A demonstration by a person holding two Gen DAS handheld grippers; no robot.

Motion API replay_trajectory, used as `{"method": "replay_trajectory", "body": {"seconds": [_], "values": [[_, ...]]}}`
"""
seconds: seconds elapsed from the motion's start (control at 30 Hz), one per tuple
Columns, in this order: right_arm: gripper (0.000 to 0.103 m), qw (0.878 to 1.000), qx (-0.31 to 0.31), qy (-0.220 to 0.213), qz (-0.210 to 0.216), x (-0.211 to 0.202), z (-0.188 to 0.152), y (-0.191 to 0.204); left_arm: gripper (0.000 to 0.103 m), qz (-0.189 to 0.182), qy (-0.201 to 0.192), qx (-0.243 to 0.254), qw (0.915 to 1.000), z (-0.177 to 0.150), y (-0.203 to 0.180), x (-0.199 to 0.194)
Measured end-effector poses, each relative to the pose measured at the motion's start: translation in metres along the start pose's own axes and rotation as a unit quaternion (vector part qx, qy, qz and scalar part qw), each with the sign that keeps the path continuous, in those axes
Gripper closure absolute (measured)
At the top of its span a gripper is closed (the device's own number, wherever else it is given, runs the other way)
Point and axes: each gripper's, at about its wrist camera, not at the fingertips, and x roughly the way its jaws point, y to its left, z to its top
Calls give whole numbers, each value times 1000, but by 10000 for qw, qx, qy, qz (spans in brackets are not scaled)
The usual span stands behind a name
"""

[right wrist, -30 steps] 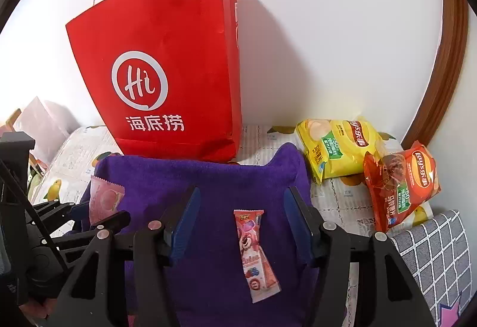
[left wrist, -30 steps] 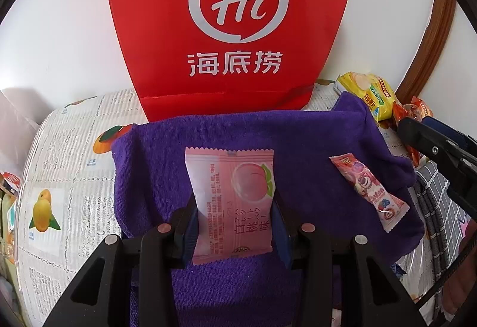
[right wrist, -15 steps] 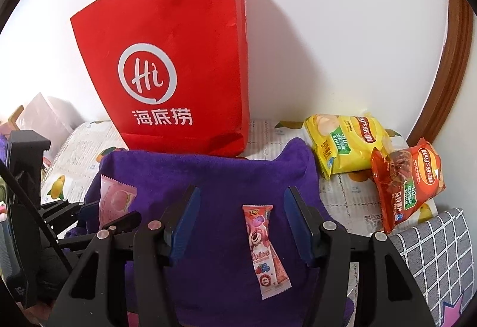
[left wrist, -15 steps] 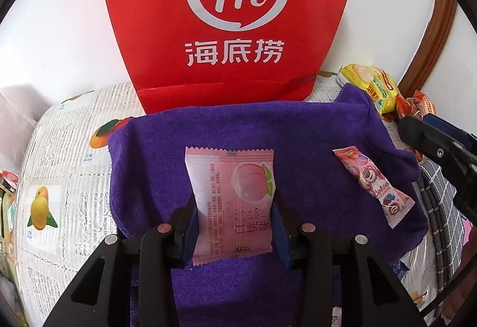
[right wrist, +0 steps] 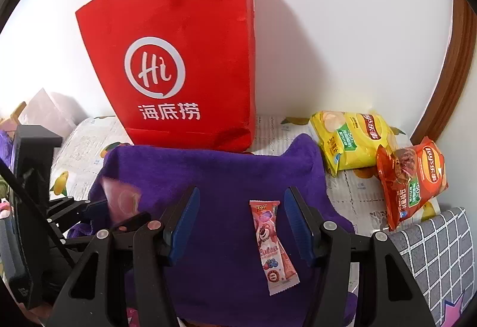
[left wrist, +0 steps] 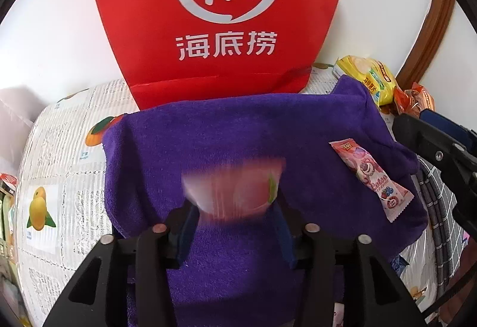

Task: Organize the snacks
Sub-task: 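Open the right tool to drop the stick candy while the left tool releases the pink candy onto the towel, then move both tools back to the snack pile beside the towel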

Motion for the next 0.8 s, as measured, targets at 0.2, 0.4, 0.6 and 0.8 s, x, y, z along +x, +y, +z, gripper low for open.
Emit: {"method": "replay_trajectory", "body": {"seconds": [0.2,0.4,0.6,0.8], "values": [[40,10000,69,4,-3,-1,0,1,39,104,-154,150,9997,1,-7,-7],[39,9996,268,-35,-33,-16,-6,-2,38,26,-189,90,9998,3,-4,-14],[38,9991,393,174,-13,-33,-21,-5,38,-80,-259,6,9996,0,1,-27],[38,9983,435,334,-194,-57,-47,-6,38,-197,-503,182,9984,-2,-4,-51]]}}
